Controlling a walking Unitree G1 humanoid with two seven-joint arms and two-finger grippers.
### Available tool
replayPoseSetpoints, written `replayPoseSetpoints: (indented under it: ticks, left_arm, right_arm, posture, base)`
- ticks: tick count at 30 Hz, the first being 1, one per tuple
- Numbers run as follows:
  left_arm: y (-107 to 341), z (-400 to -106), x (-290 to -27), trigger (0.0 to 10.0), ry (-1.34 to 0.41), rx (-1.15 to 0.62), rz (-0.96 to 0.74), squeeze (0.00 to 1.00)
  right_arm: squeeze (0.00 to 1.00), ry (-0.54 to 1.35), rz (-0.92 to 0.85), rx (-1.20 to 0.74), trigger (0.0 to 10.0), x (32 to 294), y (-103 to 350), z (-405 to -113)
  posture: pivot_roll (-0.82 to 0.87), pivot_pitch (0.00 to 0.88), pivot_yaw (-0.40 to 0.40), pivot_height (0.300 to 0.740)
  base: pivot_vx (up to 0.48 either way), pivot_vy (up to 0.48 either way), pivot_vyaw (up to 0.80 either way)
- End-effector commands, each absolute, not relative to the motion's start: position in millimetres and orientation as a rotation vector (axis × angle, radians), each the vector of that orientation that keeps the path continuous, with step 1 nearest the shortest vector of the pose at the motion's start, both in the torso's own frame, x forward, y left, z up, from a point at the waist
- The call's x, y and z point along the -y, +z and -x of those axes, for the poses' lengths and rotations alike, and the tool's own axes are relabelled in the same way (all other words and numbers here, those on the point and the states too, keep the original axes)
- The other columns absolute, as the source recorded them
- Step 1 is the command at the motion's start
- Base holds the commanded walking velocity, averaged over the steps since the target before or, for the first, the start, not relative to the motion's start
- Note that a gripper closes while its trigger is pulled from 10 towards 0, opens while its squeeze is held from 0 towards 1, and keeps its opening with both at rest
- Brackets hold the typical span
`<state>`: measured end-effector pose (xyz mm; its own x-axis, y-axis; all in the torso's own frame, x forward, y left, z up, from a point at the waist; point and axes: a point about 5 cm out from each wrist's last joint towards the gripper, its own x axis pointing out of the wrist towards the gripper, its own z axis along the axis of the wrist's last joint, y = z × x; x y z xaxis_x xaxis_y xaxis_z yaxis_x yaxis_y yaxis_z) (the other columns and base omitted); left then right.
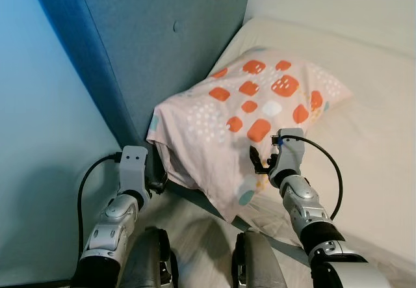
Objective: Clean up the room
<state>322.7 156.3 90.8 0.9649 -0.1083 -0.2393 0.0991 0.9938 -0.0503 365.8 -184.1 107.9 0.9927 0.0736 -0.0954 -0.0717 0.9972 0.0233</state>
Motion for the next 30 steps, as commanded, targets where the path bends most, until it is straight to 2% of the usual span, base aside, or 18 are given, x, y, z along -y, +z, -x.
replayPoseSetpoints:
  ticks: [1,15,21,29,30]
  left_arm:
    - [79,-316,-155,10.0,-0.102,-0.295,0.047,0.00]
    - [82,-315,-151,10.0,-0.109,-0.289,0.049,0.00]
    - [85,-316,-150,10.0,-0.116,-0.284,0.052,0.00]
    - [93,-315,-159,10.0,-0.084,-0.247,0.106,0.00]
    - [97,-312,-169,10.0,-0.051,-0.219,0.143,0.00]
  right_arm:
    - [0.00,0.065,-0.037,-0.132,10.0,185,97,-361]
    - [0.00,0.047,-0.054,-0.105,10.0,186,102,-362]
    - [0.00,-0.004,-0.080,-0.046,10.0,195,113,-364]
    - [0.00,-0.048,-0.120,0.033,10.0,209,131,-368]
    - [0.00,-0.071,-0.123,0.039,10.0,215,136,-370]
  posture:
    - [0.04,0.403,-0.013,0.595]
    - [0.05,0.401,-0.009,0.585]
    - [0.05,0.398,-0.002,0.585]
    - [0.05,0.391,0.003,0.575]
    - [0.05,0.390,0.004,0.570]
  base:
    - [0.000,0.000,0.00]
    - [0.000,0.000,0.00]
    - [0.000,0.000,0.00]
    - [0.000,0.000,0.00]
    - [0.000,0.000,0.00]
